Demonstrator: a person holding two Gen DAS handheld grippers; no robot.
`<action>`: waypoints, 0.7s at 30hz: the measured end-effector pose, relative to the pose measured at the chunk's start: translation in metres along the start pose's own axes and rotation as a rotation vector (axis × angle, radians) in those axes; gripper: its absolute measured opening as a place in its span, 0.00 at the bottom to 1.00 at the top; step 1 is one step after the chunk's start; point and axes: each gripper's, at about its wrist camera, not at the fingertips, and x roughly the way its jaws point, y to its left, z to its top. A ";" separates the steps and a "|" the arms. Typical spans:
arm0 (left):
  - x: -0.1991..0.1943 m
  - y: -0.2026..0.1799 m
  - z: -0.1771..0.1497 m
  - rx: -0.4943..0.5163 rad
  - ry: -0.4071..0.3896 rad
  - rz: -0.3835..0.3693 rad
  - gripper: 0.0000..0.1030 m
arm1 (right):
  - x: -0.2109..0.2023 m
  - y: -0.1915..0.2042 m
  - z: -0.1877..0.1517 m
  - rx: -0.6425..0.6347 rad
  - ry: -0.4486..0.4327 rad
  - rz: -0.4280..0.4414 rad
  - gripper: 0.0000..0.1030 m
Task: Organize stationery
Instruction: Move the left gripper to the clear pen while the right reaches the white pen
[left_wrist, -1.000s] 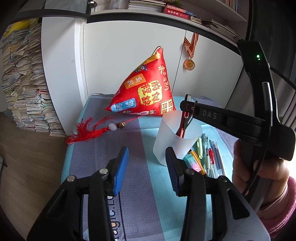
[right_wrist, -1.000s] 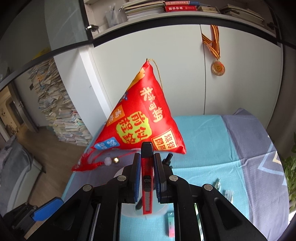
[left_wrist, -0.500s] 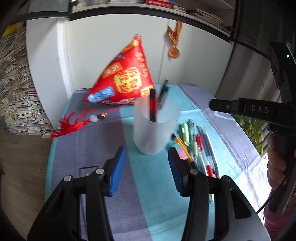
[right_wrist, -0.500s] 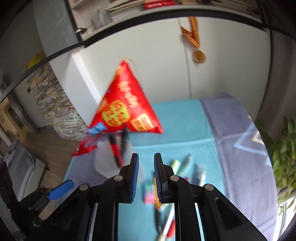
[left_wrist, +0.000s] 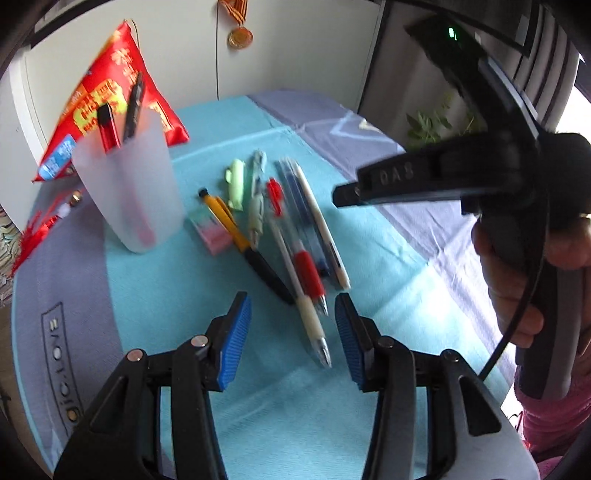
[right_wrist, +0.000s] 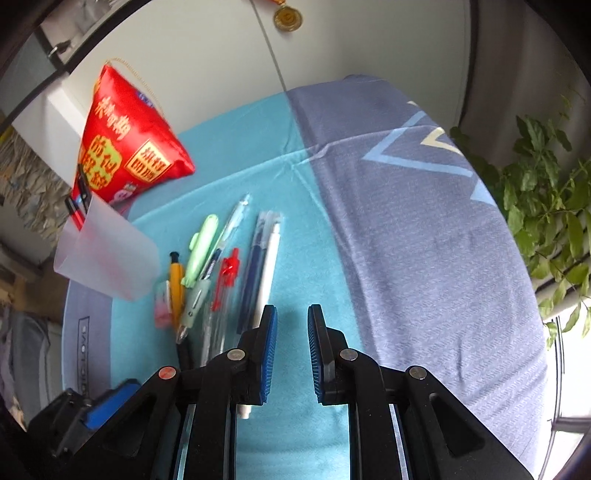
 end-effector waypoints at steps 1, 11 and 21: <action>0.003 0.000 -0.001 -0.003 0.012 0.003 0.43 | 0.001 0.002 0.000 -0.010 0.005 0.010 0.15; 0.007 0.003 -0.006 -0.013 0.047 0.056 0.31 | 0.020 0.017 -0.006 -0.071 0.056 0.004 0.15; 0.011 0.001 -0.005 -0.002 0.063 0.085 0.31 | 0.019 0.011 -0.001 -0.059 0.033 -0.072 0.16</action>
